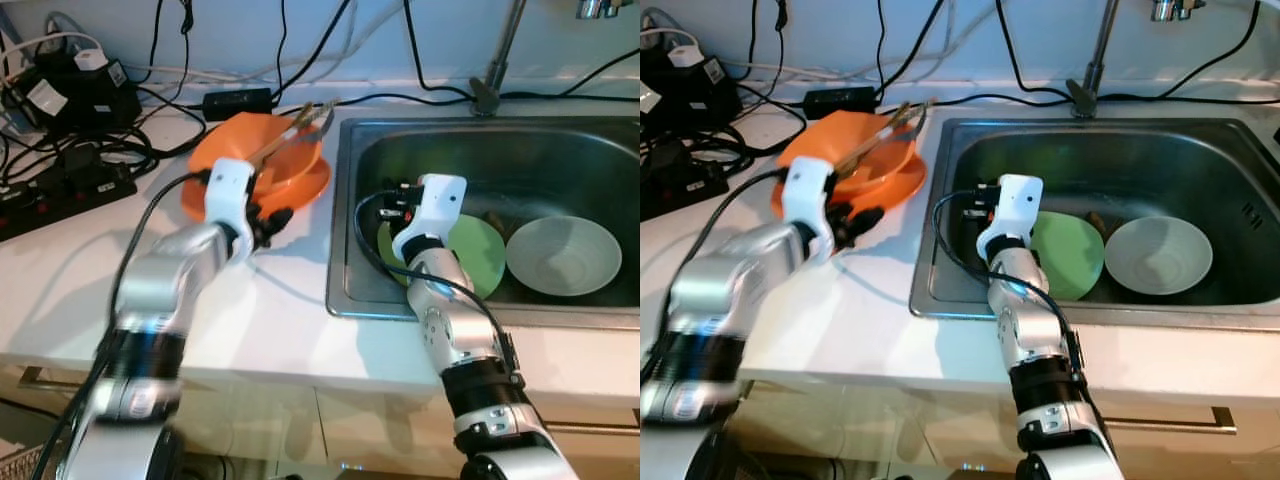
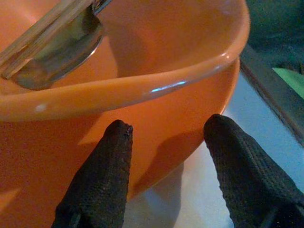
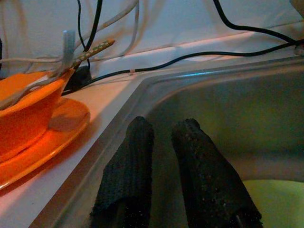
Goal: Kitchen organization
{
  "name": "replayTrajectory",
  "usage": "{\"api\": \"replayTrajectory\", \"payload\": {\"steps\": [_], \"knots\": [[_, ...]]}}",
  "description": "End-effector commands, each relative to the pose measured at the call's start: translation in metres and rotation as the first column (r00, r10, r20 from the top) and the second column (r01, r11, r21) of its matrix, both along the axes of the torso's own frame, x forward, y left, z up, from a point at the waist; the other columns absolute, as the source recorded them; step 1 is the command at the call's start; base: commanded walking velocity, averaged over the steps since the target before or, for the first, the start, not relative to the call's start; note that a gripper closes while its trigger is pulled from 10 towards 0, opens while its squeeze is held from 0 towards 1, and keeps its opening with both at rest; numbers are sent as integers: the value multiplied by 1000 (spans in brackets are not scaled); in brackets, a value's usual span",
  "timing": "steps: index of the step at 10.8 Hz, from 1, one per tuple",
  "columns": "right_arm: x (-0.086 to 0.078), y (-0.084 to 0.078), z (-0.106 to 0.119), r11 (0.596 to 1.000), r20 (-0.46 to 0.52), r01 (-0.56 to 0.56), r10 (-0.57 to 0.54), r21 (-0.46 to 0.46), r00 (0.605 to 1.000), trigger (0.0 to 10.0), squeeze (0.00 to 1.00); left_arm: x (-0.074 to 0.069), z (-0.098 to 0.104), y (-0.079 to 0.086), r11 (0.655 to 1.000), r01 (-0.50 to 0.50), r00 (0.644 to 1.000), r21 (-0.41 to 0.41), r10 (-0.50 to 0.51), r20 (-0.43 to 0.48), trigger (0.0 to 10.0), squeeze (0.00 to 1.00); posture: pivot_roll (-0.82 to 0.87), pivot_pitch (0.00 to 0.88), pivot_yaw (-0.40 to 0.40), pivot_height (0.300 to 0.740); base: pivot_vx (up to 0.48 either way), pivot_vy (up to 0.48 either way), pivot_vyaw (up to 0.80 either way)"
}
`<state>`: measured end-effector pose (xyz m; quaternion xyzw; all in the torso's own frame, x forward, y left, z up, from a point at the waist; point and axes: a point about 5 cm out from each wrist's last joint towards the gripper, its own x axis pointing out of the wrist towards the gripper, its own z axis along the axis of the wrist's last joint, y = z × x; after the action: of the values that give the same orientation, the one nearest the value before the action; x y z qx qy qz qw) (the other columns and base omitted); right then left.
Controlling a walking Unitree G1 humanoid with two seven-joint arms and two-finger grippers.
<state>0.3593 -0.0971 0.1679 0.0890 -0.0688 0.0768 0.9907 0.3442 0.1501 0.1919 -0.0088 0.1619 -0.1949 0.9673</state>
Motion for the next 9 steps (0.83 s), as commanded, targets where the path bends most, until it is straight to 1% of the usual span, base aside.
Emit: {"api": "replayTrajectory", "payload": {"steps": [1,2,3,5,6,7,8,9], "knots": [[-2,-6,-18,1000,-66,10,-10,12,998,10000,0,-9,-18,5,1000,-14,994,19,16,-108,10000,0,227,116,85,740,0,0,0],[-1,-5,-18,1000,-66,7,-6,10,998,10000,0,-17,-14,9,999,-22,995,26,25,-101,10000,0,233,108,79,740,0,0,0],[0,-5,-17,1000,-65,5,-4,9,998,10000,0,-20,-11,10,999,-29,995,27,32,-98,10000,0,238,108,75,740,0,0,0],[5,-4,-14,1000,-61,-5,5,8,998,10000,0,-36,-8,10,999,-15,995,28,18,-103,10000,0,251,105,58,740,0,0,0],[6,-4,-13,1000,-59,-9,10,6,998,10000,0,-43,-7,9,999,14,995,32,-11,-99,10000,0,254,96,50,740,0,0,0],[7,-3,-13,1000,-58,-15,15,2,998,10000,0,-49,-9,5,997,64,992,36,-60,-110,10000,0,256,98,42,740,0,0,0],[8,-3,-13,1000,-57,-19,19,1,998,10000,0,-59,-11,1,994,103,988,43,-97,-123,10000,0,257,97,38,740,0,0,0],[9,-4,-13,1000,-58,-22,22,-2,998,10000,0,-67,-14,3,994,100,986,44,-93,-140,10000,0,259,98,29,740,0,0,0]]}}
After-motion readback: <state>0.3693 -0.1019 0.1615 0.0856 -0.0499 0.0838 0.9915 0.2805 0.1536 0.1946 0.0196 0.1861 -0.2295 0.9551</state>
